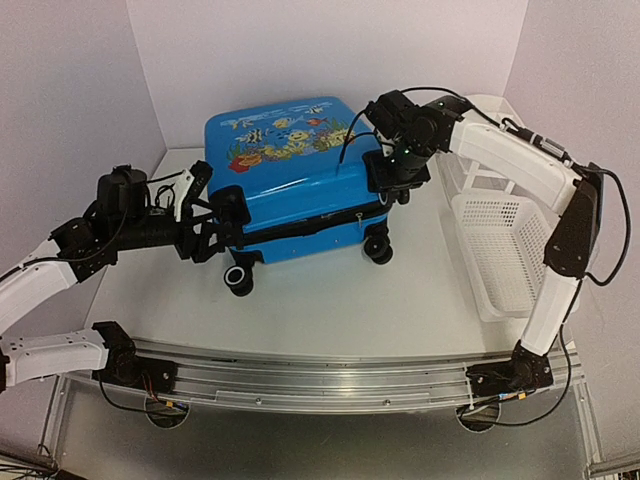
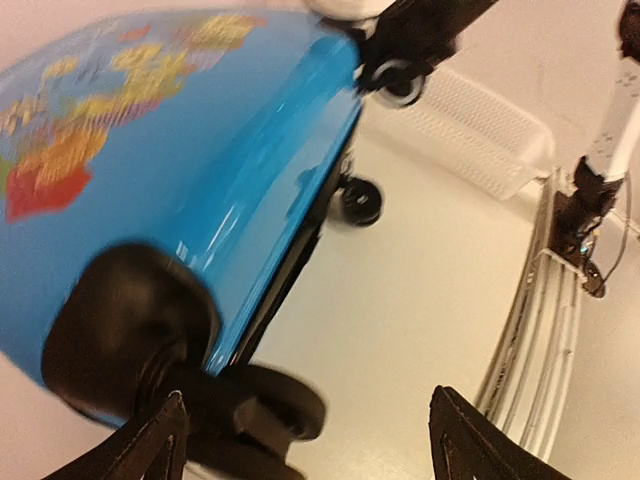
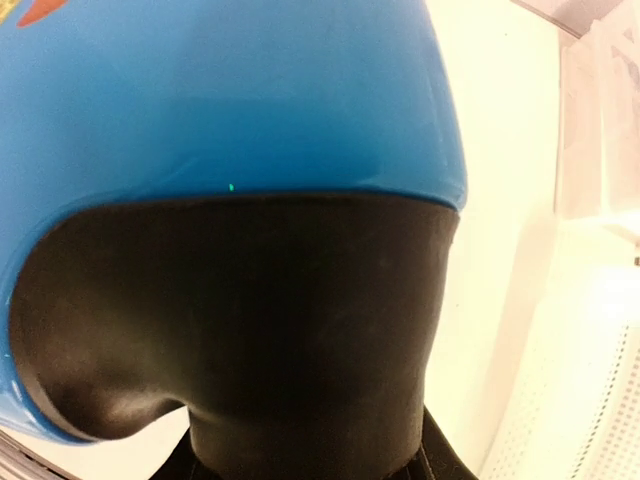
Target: Open, take out, and arrange the luggage
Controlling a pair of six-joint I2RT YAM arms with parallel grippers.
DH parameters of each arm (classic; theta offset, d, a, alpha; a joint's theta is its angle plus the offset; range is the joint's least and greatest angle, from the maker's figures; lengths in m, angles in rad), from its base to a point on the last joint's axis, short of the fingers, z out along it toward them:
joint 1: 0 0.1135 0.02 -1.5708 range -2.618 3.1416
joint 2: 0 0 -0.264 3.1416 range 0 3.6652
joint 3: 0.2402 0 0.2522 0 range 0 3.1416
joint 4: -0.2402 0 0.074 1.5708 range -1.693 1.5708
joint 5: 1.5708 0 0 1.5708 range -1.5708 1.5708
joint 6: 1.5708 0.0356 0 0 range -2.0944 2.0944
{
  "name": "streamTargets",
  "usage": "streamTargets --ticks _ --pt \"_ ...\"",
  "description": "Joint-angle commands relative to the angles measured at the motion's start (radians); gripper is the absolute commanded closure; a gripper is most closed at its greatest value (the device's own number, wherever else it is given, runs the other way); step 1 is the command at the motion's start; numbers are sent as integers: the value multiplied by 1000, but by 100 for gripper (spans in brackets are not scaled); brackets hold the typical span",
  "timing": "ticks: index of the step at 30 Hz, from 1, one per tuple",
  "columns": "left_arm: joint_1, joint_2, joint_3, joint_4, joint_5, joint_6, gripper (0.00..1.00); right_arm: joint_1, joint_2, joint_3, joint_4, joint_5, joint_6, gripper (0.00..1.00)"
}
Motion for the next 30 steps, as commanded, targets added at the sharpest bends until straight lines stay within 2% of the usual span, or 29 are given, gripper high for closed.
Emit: streamTargets --ticks 1,5,8,10,12,14,17,19,22,26,28,30 --pt "-22 -46 92 137 121 68 18 -13 11 71 223 -48 -91 100" --pt "-21 -49 85 149 116 60 18 -56 36 22 242 -88 -115 100" --pt "-19 -52 95 100 117 188 18 -95 31 -33 261 -98 -98 100" --pt "-19 -53 118 16 126 455 18 -112 30 -53 274 -103 -100 100" --pt "-16 -29 172 -185 156 838 17 -114 45 -43 276 -125 -127 100" --pt "-1 41 278 -432 157 1154 14 -115 65 -18 276 -163 -153 100" --pt "72 230 548 -837 188 1488 11 -118 93 8 276 -172 -181 100" --pt "82 333 676 -1021 157 1671 11 -133 111 26 277 -180 -193 100" --pt "82 400 723 -1104 71 1931 10 -160 139 57 277 -208 -202 100" --pt "81 491 763 -1141 70 2209 8 -167 153 90 276 -213 -213 100" --pt "71 555 814 -1155 85 2279 7 -166 155 103 277 -212 -213 100" --pt "40 619 868 -1138 81 2273 7 -167 151 109 277 -220 -208 100"
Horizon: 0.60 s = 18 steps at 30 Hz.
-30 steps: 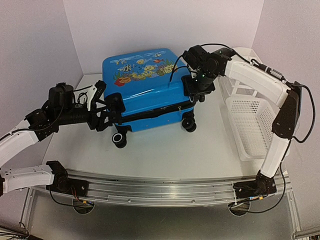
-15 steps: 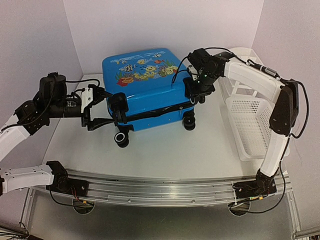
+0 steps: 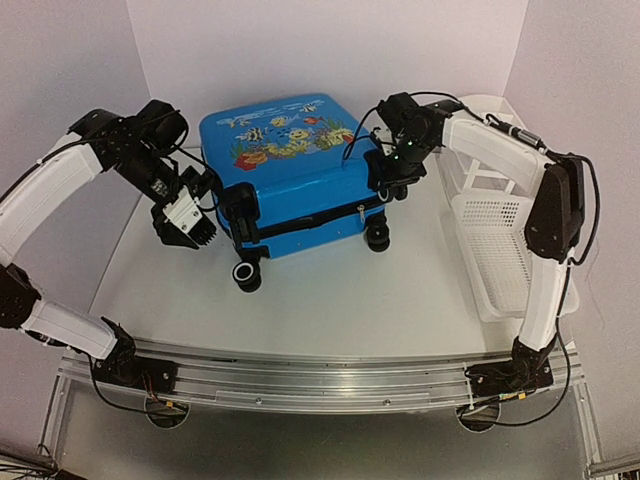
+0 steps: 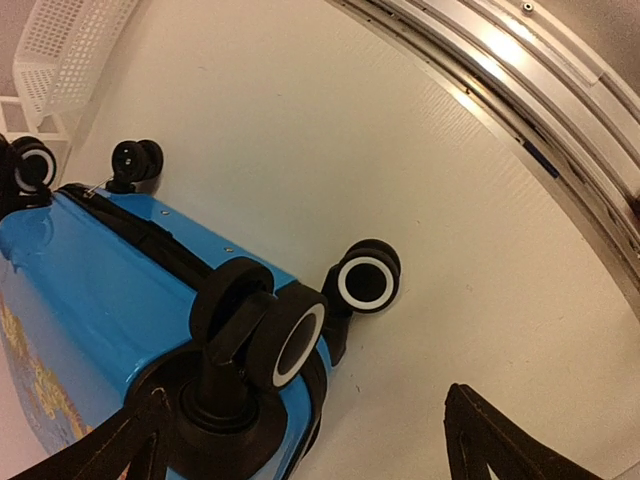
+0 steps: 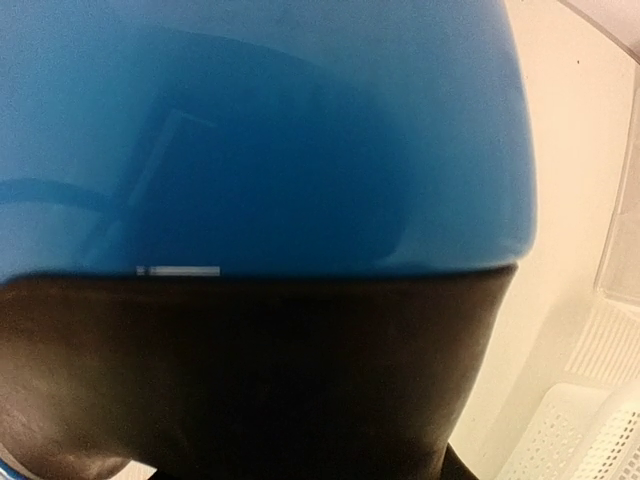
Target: Open, take out, and arrange the luggage
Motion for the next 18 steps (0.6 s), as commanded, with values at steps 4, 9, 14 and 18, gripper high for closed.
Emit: streamTargets --ticks 4,9,14,18 --pt "-69 200 221 -124 -5 401 7 -8 9 73 184 -37 26 100" --pt "-97 288 278 -200 -65 429 7 -7 11 74 185 -45 23 100" --pt "-124 366 311 -226 -160 393 9 -7 23 89 187 -54 28 100" --pt "-124 433 373 -266 -223 351 11 -8 9 98 189 -48 32 100"
